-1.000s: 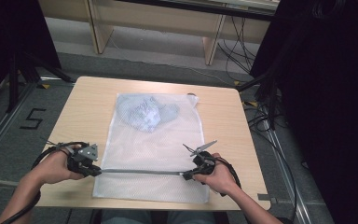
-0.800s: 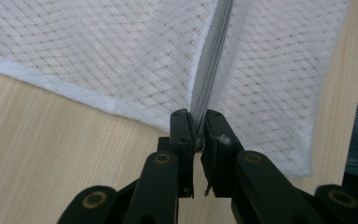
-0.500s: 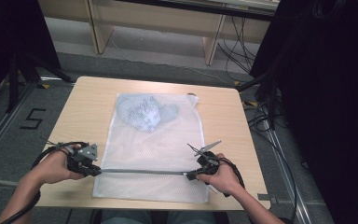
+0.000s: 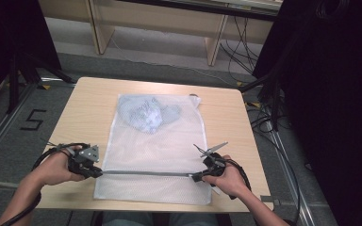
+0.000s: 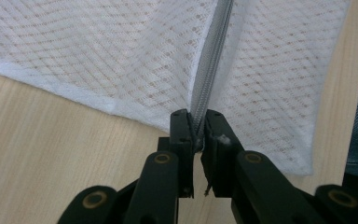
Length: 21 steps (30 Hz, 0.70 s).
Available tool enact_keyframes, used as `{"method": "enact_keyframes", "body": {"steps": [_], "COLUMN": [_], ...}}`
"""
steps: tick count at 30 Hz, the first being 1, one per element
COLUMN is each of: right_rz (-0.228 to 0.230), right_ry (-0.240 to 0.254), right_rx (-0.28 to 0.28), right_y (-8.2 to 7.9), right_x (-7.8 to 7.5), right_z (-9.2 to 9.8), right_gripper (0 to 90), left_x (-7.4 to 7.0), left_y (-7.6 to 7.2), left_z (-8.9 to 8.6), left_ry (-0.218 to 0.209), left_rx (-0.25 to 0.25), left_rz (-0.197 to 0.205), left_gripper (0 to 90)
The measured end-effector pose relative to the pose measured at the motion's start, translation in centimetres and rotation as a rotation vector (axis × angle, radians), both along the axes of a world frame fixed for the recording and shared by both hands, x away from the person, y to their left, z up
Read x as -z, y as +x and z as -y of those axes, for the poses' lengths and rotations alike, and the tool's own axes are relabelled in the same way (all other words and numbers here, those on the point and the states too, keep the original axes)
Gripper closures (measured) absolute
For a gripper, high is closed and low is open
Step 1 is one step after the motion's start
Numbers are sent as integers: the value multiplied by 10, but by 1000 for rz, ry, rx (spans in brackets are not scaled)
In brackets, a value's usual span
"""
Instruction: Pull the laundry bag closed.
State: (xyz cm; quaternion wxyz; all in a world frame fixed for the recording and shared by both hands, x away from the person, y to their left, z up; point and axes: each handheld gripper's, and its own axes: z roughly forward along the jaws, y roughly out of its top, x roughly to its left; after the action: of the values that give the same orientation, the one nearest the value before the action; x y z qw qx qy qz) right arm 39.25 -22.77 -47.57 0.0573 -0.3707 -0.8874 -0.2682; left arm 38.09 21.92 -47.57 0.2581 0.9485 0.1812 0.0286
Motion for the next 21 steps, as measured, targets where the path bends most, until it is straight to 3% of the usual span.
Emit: {"method": "enact_keyframes", "body": {"steps": [1, 3, 4, 5, 6, 9, 10, 14, 21], "right_rz": [-47, -7, -37, -18, -47, -34, -52, -43, -69], "right_ry": [-11, -2, -6, -4, -8, -2, -5, -7, 1], "right_rx": [27, 12, 36, 22, 39, 39, 49, 47, 81], "right_y": [-2, -1, -3, -1, -3, -3, -4, -3, -6], "right_x": [-2, -1, -2, -1, -3, -2, -3, -2, -3], "right_z": [0, 2, 2, 4, 4, 8, 9, 15, 24], "right_gripper": [871, 871, 871, 871, 871, 871, 871, 871, 871], "left_x": [0, 0, 0, 0, 0, 0, 1, 1, 0], "left_y": [0, 0, 0, 0, 0, 0, 0, 0, 1], "left_z": [0, 0, 0, 0, 0, -1, -1, -1, -1], "left_ry": [0, -1, -1, -2, -1, -2, -1, -1, 1], "left_rx": [0, 0, -1, -2, -2, -1, -1, 0, 1], "left_rz": [1, 1, 1, 1, 2, 2, 3, 2, 1], "left_gripper": [826, 826, 827, 826, 826, 826, 826, 826, 826]}}
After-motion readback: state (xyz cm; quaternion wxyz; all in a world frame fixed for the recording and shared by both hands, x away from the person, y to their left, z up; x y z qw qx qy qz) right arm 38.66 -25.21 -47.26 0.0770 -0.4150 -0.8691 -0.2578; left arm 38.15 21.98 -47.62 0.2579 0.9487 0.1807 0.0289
